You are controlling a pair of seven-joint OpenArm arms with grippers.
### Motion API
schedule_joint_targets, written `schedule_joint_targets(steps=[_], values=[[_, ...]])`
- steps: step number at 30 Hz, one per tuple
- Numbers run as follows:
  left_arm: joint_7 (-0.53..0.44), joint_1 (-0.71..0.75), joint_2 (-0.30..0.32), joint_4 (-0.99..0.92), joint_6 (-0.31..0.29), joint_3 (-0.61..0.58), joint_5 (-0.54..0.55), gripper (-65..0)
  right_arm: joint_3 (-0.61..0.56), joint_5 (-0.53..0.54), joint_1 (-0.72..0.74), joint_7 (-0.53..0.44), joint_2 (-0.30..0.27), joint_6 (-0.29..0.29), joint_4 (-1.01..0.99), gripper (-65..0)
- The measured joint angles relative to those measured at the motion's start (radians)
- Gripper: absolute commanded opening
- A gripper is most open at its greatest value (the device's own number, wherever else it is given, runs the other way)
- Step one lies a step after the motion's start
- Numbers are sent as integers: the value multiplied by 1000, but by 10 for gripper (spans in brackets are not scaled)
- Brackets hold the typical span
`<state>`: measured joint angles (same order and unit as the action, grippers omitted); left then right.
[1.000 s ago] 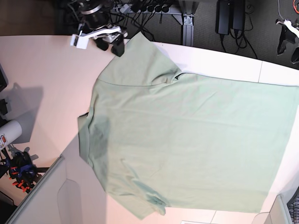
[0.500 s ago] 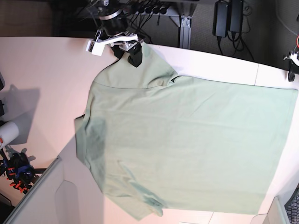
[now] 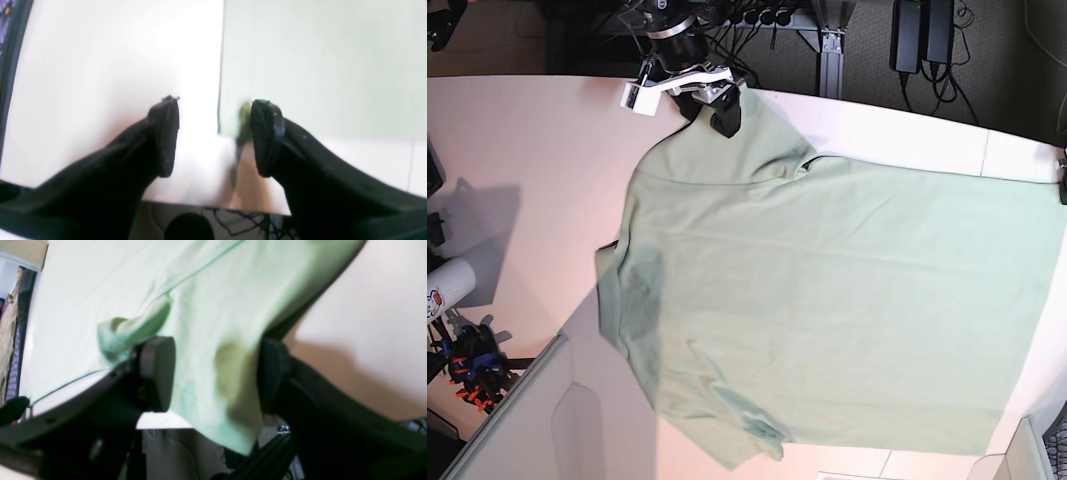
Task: Fold the T-shirt properly
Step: 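Grasp the shirt's side edge with right gripper at shoulder, left at hem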
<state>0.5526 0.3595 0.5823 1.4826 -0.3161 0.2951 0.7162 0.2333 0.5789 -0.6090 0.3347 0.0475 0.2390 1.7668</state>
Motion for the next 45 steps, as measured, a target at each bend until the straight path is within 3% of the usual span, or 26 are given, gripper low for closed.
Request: schedule_joint_targets(steps=[3, 7, 8, 11, 14, 18, 23, 27, 30, 34, 38, 45], values=[[-22, -11, 2, -2, -50, -66, 0, -272, 0, 0, 0, 0, 0, 0, 0, -268], [-94, -11, 3, 1, -59, -135, -53, -288, 0, 0, 0, 0, 0, 0, 0, -269], [-108, -11, 3, 1, -59, -146, -62, -324, 0, 0, -1, 0, 0, 0, 0, -271], [-132, -11, 2, 1, -59, -164, -65, -513, 0, 0, -3, -1, 0, 0, 0, -278], [-139, -11, 2, 1, -60, -165, -61, -637, 0, -4, -4, 6, 0, -4, -1, -415], [-179, -10, 1, 1, -83, -167, -137, -647, 0, -4, -6, 8, 0, -13, -4, -650], [-187, -10, 0, 0, -116, -167, -153, -650, 0, -22, -6, 4, 0, -11, -3, -650], [-232, -10, 0, -3, -276, -167, -227, -650, 0, -52, 5, 3, 0, -10, -3, -650], [-227, -8, -1, -3, -356, -158, -234, -650, 3, -56, 5, 21, 0, -10, 8, -650], [-196, -3, -6, -4, -366, -92, -197, -650, 45, -56, 2, 106, 0, -10, 42, -650], [-118, -2, 3, -6, -365, -10, -47, -650, 93, -3, -29, 135, 0, -6, 80, -650], [-81, -2, 39, -4, -365, -8, 39, -650, 138, 26, -69, 155, 0, 16, 228, -650]])
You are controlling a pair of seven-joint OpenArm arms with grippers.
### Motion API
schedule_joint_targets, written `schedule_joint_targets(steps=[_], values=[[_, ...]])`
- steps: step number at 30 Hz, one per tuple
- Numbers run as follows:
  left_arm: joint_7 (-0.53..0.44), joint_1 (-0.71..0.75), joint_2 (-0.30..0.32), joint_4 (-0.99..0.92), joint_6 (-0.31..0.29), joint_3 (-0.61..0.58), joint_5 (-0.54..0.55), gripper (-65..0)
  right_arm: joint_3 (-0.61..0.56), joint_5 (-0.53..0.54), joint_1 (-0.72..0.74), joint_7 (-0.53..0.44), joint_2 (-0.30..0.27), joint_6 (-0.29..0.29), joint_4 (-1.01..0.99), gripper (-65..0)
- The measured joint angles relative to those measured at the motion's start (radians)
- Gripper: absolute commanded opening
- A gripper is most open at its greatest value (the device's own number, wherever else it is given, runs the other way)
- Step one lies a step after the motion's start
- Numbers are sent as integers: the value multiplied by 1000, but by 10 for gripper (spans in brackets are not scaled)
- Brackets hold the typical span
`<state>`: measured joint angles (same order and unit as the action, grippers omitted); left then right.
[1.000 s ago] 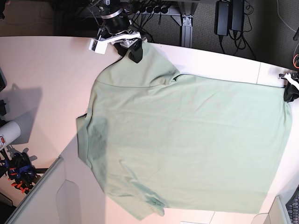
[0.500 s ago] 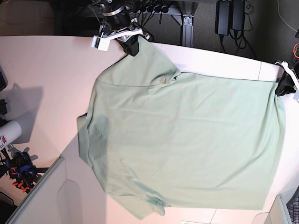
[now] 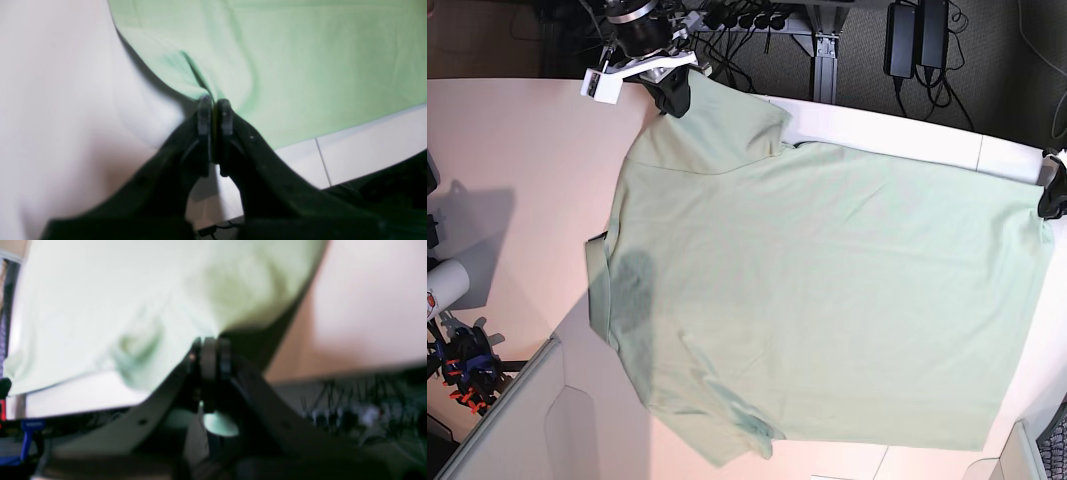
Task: Fold the T-shirt properly
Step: 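Grasp the shirt's side edge with right gripper at shoulder, left at hem, then lift the held side edge and fold it across the shirt body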
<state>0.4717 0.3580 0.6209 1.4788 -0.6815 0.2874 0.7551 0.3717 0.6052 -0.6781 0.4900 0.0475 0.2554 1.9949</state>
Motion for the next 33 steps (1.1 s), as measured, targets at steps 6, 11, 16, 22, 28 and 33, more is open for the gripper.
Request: schedule_joint_targets(steps=[6, 11, 16, 22, 28, 33], values=[[-1, -78, 5, 3, -3, -1, 14, -650, 19, -16, 143, 2, 0, 2, 26, -650], [-8, -172, 8, -1, -6, -3, 16, -650, 20, -56, 291, -1, 2, 7, -12, -650], [-26, -293, 13, -89, -8, -58, -7, -650, 22, -91, 439, 2, -2, 6, -101, -650], [-126, -457, 8, -285, -10, -224, -122, -650, 21, -100, 617, 1, -54, 31, -275, -650], [-137, -610, 8, -458, -9, -285, -117, -650, 13, -109, 770, -3, -67, 41, -431, -650], [-159, -656, 8, -521, -8, -327, -122, -650, -34, -177, 883, -3, -67, 54, -550, -650]])
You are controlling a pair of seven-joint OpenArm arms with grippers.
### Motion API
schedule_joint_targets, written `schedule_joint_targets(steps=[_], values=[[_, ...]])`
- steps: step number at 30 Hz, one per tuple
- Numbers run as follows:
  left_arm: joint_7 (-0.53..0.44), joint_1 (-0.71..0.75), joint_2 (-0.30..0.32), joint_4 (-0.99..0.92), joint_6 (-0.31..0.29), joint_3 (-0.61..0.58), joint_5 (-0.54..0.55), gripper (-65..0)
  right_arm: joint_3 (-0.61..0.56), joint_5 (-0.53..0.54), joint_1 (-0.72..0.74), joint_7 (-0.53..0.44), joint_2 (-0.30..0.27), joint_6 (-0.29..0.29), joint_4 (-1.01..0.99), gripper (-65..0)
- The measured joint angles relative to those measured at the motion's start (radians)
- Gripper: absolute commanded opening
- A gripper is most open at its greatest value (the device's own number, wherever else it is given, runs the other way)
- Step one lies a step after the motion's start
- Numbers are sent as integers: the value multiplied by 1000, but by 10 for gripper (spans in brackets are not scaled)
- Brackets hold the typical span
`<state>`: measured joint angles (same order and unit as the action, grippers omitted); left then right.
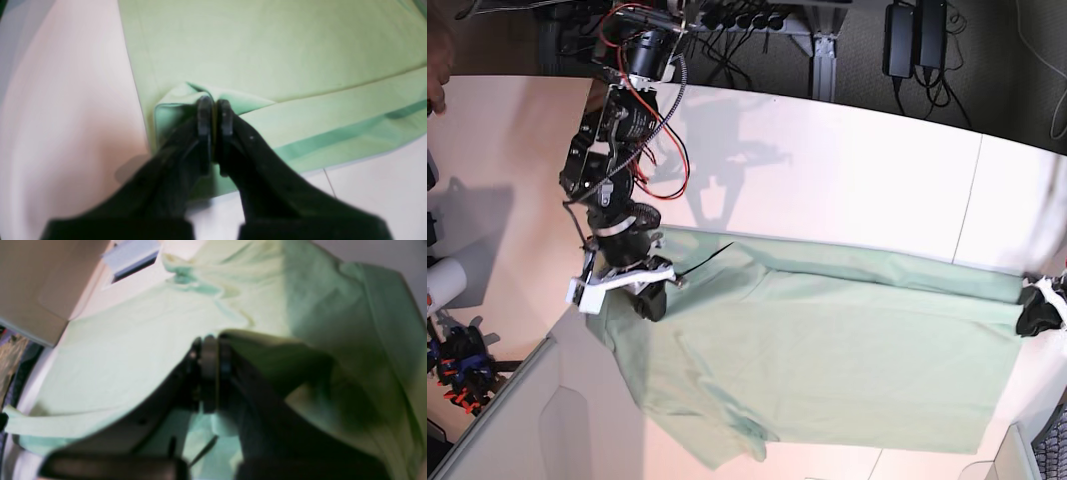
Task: Fold the T-shirt properly
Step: 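Lift the held side edge and fold it across the shirt body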
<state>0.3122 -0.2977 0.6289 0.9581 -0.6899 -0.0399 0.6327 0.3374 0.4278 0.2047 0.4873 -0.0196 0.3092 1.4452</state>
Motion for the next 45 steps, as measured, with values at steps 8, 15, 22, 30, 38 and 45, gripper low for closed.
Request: schedule_joint_targets(steps=[8, 15, 22, 30, 38, 45], values=[[-77, -10, -28, -43, 0, -24, -98, -435, -96, -68, 80, -4, 0, 1, -115, -605], [-80, -10, -37, -43, -1, 4, -92, -306, -102, -108, 80, -31, 1, 1, -116, -292], [-51, -13, -35, 82, 0, 48, -63, -307, -101, -172, 78, -42, 0, 1, -75, -294], [163, -3, -39, 140, 2, 69, 56, -307, -1, -198, 77, 87, 6, 1, -42, -294], [272, 101, -30, 141, 4, 290, 224, -307, 301, -76, 6, 260, -26, 2, 153, -294], [286, 204, -36, 140, 5, 323, 286, -307, 421, 17, -151, 262, -14, 2, 143, -294]])
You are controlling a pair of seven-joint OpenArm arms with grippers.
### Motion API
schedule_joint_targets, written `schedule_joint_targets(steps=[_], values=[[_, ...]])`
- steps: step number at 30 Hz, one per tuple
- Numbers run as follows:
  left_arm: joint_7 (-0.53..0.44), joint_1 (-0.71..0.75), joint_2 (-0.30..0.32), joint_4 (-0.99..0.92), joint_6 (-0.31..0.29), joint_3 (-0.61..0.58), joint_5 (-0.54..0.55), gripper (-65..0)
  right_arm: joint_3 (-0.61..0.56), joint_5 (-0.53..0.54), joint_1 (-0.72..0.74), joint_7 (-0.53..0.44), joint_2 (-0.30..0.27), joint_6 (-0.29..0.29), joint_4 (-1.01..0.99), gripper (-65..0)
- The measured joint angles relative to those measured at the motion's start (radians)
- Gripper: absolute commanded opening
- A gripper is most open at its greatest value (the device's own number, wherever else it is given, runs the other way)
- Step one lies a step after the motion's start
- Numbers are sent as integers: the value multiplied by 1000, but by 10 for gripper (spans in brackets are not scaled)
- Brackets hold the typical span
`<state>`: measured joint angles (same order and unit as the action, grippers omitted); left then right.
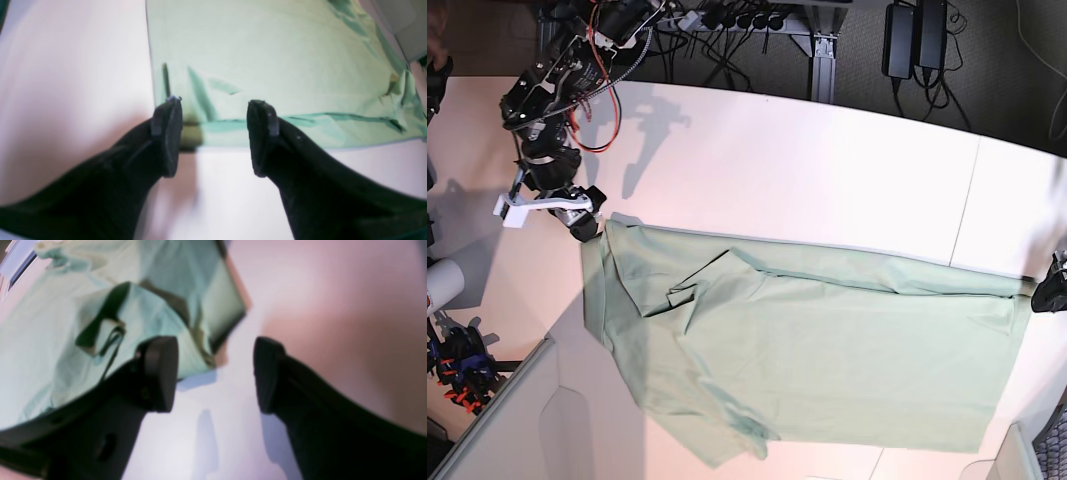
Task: Fold the T-shirt properly
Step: 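Lift the held side edge and fold it across the shirt body, then lower the folded edge onto the shirt and release both grippers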
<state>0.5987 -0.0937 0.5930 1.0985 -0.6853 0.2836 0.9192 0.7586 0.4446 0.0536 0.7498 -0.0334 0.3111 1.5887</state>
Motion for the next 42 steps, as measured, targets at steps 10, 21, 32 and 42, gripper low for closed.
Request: schedule_joint_targets(steps=[10, 21, 32, 42], values=[[3, 32, -57, -26, 61, 53, 46, -307, 5, 68, 12, -78, 18, 0, -175, -294], [-24, 33, -170, -33, 132, 53, 8, -307, 5, 67, 75, -88, 48, 0, -219, -294], [-75, 15, -177, -31, 313, 109, -96, -307, 0, 67, 80, -84, 56, 0, -219, -294], [-107, 3, -247, -26, 315, 107, -99, -307, 0, 67, 82, -84, 61, 0, -219, -294]])
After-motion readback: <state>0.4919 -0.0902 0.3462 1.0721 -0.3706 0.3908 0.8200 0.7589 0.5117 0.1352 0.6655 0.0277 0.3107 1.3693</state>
